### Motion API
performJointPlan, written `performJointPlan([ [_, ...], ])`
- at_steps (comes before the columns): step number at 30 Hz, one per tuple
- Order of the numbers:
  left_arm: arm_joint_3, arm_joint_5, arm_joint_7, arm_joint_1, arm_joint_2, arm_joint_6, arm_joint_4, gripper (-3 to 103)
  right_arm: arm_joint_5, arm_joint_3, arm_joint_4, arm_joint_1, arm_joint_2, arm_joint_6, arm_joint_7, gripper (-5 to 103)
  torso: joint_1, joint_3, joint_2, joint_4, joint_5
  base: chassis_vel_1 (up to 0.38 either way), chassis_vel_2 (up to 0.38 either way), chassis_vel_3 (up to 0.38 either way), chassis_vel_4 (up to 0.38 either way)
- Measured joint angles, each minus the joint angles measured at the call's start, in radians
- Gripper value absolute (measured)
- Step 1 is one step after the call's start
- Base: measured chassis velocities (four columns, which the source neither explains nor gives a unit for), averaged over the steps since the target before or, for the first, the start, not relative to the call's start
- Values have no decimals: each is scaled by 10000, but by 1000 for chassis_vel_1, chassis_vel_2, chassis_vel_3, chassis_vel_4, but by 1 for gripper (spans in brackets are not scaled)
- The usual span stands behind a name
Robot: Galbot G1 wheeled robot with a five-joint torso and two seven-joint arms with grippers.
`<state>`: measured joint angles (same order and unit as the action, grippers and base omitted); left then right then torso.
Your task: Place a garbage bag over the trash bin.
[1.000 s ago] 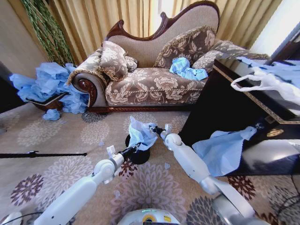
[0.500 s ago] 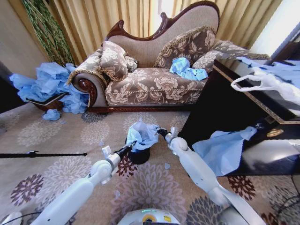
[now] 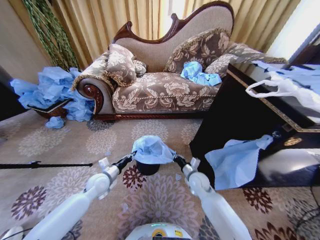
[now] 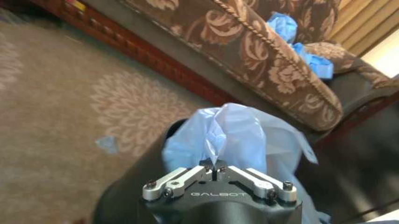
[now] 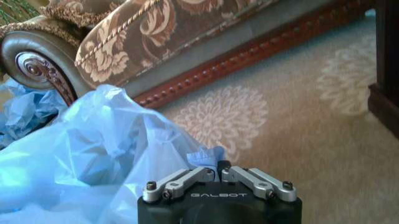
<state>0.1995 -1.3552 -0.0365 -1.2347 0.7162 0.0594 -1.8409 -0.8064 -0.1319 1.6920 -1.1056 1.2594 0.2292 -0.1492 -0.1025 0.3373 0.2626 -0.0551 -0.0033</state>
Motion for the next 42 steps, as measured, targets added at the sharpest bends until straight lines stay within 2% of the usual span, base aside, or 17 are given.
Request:
performJointPlan([
  [7, 277, 412, 244, -371, 80, -130, 498, 0, 656, 348, -772, 90, 608, -438, 222, 0, 0, 1, 0, -1, -5, 0, 0, 0, 0],
  [15, 20, 720, 317, -152, 454, -254, 1397, 0, 1426, 654, -2344, 518, 1017, -932, 523, 0, -2, 2, 0, 0, -2, 0, 0, 0, 0],
  [19, -295, 764, 235, 554, 842, -268, 2079, 0, 1733, 693, -3256, 987, 1291, -1412, 656, 0, -1, 2, 0, 0, -2, 0, 0, 0, 0],
  [23, -775, 805, 91, 2099, 1499, -267, 3273, 0, 1980, 612, -4623, 1998, 1710, -2103, 816, 0, -3, 4, -2, -4, -2, 0, 0, 0, 0],
  [28, -928, 807, 33, 2707, 1811, -262, 3816, 0, 2026, 556, -5033, 2495, 1860, -2231, 889, 0, -3, 4, -2, -2, -2, 0, 0, 0, 0],
  [31, -1034, 871, -28, 3257, 2186, -259, 4493, 0, 2267, 518, -5584, 2969, 2016, -2552, 1036, 0, -2, 3, -2, 0, 0, 0, 0, 0, 0],
  [34, -1172, 1064, -55, 3495, 2502, -256, 4969, 0, 2481, 463, -5982, 3199, 2130, -2746, 1127, 0, -3, 4, -3, 0, -1, 0, 0, 0, 0],
  [40, -1276, 1217, 11, 3490, 2743, -244, 5360, 0, 2622, 490, -6072, 3054, 2028, -2769, 1250, 0, -2, 2, -2, -2, -1, 0, 0, 0, 0],
  [42, -1344, 1301, 87, 3503, 2796, -281, 5589, 0, 2788, 509, -6247, 2980, 2020, -3012, 1347, 0, -2, 2, -2, -2, -1, 0, 0, 0, 0],
])
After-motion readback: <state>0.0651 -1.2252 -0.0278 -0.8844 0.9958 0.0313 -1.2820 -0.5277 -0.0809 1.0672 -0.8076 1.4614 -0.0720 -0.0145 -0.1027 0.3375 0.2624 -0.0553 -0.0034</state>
